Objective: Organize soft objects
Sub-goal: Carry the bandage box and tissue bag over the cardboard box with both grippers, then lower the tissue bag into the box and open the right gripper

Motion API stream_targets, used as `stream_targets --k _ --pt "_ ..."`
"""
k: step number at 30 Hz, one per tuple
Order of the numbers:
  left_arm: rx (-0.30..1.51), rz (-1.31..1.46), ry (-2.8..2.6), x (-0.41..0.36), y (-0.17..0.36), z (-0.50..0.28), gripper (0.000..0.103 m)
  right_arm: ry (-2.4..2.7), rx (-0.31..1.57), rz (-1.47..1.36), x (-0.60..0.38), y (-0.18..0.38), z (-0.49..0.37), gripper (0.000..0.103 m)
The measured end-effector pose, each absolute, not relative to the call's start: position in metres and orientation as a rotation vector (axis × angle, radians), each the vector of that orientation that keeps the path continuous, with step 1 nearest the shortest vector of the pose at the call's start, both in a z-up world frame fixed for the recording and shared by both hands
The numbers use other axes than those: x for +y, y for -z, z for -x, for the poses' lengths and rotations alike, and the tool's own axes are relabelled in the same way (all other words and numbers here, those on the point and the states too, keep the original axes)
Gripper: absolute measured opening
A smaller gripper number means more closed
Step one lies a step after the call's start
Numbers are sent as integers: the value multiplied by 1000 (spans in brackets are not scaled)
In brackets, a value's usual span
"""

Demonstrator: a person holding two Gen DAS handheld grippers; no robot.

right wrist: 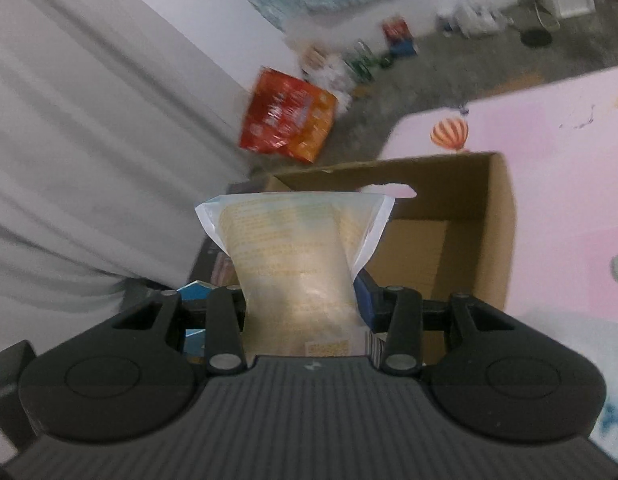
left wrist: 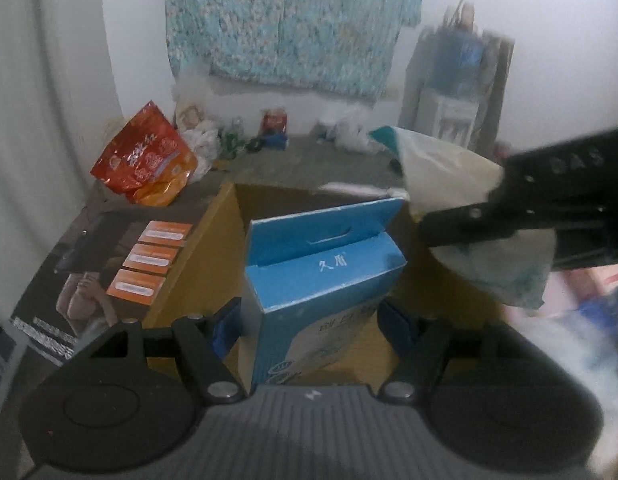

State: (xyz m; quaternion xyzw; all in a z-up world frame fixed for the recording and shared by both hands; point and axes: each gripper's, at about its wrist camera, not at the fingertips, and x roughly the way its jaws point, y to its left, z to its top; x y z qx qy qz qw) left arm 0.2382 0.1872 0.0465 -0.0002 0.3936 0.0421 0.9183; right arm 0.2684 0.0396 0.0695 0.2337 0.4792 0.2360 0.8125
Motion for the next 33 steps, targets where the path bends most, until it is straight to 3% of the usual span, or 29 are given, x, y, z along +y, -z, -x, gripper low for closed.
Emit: stream_targets --k 8,22,25,33 --pt "941 -45 -105 210 -6 -296 74 -397 1113 -542 74 -18 -315 41" --pt "965 -85 -144 231 27 -336 77 -371 1151 -711 90 47 -359 44" --pt "960 -107 -130 228 27 -337 86 -369 1161 -711 92 54 -360 49" --pt "958 -82 -140 232 18 -335 87 -366 1155 -716 91 53 -360 62"
